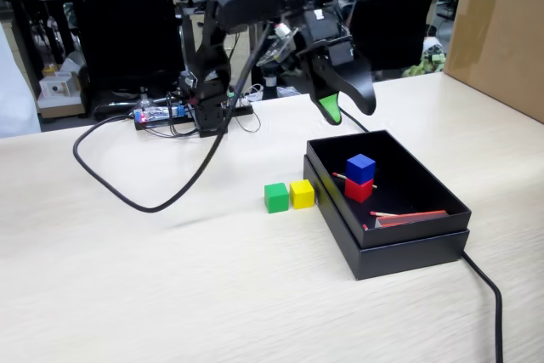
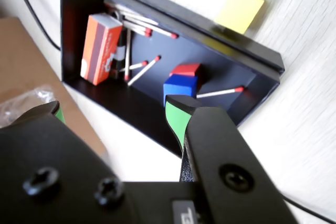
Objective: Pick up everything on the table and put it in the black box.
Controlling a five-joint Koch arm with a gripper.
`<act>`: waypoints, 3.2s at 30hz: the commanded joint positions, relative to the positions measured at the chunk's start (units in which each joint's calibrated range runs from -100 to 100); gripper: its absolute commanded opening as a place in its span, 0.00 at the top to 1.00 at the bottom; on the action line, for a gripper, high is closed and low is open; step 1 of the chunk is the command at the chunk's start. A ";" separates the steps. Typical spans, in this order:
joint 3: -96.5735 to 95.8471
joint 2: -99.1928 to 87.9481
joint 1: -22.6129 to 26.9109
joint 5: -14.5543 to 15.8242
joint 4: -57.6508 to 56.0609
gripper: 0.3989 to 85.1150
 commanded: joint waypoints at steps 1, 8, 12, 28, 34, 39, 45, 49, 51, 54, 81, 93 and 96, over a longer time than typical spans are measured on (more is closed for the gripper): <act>-14.12 -18.28 -3.66 -0.73 0.23 0.45; -33.07 -26.65 -7.28 -0.78 0.49 0.42; -36.87 -24.70 -7.96 -0.59 0.58 0.41; -27.72 -0.03 -8.50 0.20 1.10 0.42; -23.73 8.92 -8.50 -0.05 1.10 0.47; -21.73 11.90 -8.45 -0.29 1.01 0.62; -20.55 13.62 -8.50 -0.34 1.10 0.84; -20.19 12.02 -8.79 -0.39 1.01 0.92; -20.19 9.49 -8.94 -0.63 1.01 0.92; -19.56 -0.03 -9.04 -1.51 1.01 0.92; 12.08 24.87 -0.49 -1.76 0.58 0.92; 8.28 32.10 -0.29 -1.66 0.32 0.91; 6.83 32.21 -0.20 -1.66 0.32 0.78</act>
